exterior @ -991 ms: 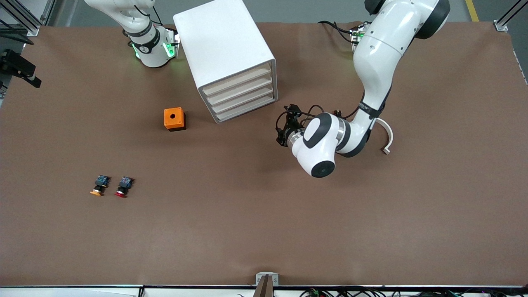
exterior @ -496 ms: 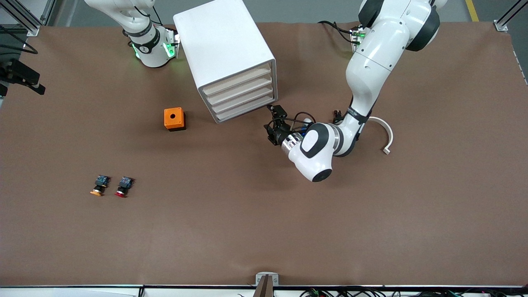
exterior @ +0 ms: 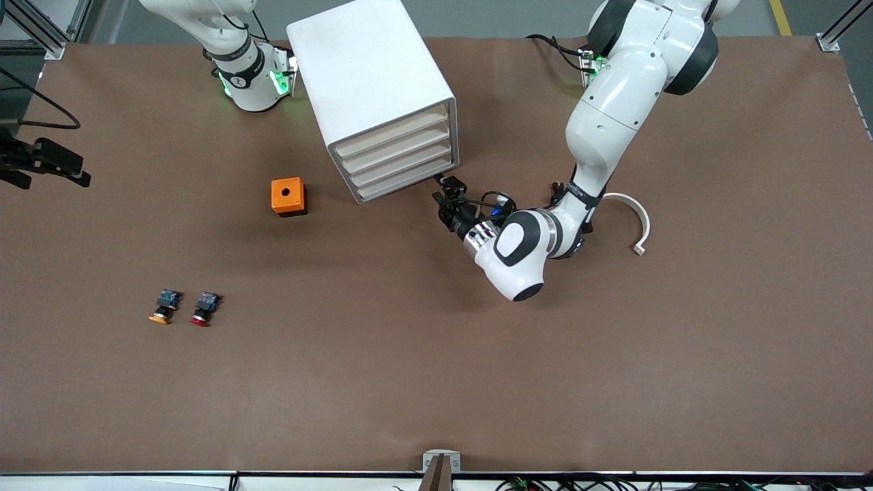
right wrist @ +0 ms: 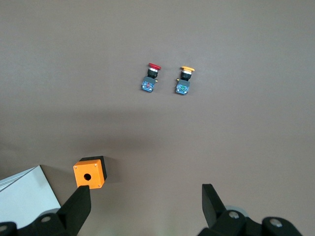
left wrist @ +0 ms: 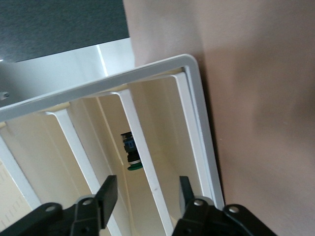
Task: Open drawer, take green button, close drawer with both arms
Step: 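Grasp the drawer front with the left gripper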
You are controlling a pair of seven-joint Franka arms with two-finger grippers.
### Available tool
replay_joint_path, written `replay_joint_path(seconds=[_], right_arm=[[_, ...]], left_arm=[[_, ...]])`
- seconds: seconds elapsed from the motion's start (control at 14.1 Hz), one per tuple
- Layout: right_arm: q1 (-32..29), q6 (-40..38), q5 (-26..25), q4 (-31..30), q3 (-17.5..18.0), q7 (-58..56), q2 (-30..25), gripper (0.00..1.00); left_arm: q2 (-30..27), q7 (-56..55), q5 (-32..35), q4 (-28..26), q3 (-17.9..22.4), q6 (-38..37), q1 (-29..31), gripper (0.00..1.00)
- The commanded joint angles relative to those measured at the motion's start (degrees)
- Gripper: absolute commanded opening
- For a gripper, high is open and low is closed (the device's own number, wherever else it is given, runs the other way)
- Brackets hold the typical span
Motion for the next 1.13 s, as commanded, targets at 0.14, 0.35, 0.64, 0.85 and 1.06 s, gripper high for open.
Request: replay_joint_path(seconds=[0.14, 0.35, 0.64, 0.85, 1.06], right_arm=[[-2.06, 0.59, -1.02, 1.91, 0.59, -0.89, 5.69, 1.0], [-2.33, 1.92, -0.85, 1.91, 0.68, -0.02, 7.9, 1.0], [-0.14, 0.08, 0.03, 1.47, 1.2, 12.09, 7.63, 1.0], [3.37, -1.41, 0.12, 1.39, 1.29, 23.15, 7.02, 1.0], [8.37, -1.6, 0.3, 1.12, 1.29, 33.97, 6.49, 1.0]], left_arm=[[2.21, -3.16, -1.92, 1.34, -0.93, -1.68, -1.67, 0.57], [2.48, -3.17, -2.1, 1.17, -1.2, -2.64, -3.34, 0.57], [2.92, -3.17, -2.19, 0.03, -1.2, -2.91, -5.27, 0.52], [3.09, -3.08, -2.01, -0.06, -1.2, -3.7, -7.2, 0.4], [3.36, -2.99, -1.92, -0.15, -1.2, -3.7, -7.65, 0.29]])
